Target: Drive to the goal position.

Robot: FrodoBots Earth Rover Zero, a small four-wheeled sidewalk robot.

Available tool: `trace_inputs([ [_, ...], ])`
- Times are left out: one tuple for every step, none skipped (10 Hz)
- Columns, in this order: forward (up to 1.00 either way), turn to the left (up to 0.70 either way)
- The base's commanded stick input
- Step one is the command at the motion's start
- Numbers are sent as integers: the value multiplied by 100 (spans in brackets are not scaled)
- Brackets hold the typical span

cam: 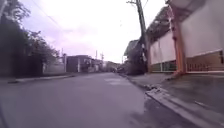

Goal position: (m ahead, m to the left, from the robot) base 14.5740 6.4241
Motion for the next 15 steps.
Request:
trace_inputs([
  [70,0],
  [70,0],
  [70,-35],
  [70,-35],
  [70,-35],
  [70,-12],
  [70,0],
  [70,0],
  [70,0],
  [70,0],
  [70,0],
  [70,0],
  [70,0],
  [70,0],
  [70,0],
])
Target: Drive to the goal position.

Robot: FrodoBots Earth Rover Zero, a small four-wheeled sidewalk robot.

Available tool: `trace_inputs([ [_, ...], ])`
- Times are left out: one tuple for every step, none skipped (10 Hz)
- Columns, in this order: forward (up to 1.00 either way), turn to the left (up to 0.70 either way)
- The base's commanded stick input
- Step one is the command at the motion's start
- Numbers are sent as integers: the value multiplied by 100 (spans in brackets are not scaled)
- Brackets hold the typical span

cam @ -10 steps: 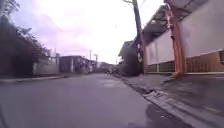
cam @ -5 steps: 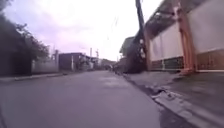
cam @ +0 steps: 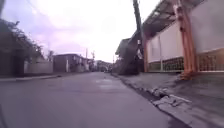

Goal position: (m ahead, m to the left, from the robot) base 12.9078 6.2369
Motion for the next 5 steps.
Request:
trace_inputs([
  [70,0],
  [70,0],
  [70,0],
  [70,0],
  [70,0],
])
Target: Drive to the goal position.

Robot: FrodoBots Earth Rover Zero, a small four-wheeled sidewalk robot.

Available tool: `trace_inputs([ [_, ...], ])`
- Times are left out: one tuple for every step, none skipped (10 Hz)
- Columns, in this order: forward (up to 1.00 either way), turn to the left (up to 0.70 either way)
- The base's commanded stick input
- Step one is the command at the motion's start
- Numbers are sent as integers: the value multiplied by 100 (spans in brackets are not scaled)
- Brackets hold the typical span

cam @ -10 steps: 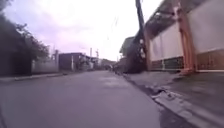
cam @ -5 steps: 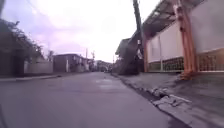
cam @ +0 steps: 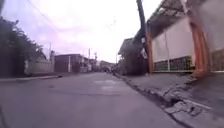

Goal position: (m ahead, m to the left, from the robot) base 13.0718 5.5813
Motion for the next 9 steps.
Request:
trace_inputs([
  [70,0],
  [70,0],
  [70,0],
  [70,0],
  [70,0],
  [70,0],
  [70,0],
  [70,0],
  [70,0],
])
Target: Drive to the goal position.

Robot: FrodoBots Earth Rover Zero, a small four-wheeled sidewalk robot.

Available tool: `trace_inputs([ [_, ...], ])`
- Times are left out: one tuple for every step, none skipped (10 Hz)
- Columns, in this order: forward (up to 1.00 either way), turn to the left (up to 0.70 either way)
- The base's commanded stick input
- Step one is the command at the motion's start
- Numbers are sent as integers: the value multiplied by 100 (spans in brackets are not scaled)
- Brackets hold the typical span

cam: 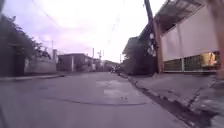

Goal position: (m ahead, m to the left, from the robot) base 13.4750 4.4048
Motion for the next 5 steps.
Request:
trace_inputs([
  [70,0],
  [70,0],
  [70,0],
  [70,0],
  [70,0],
])
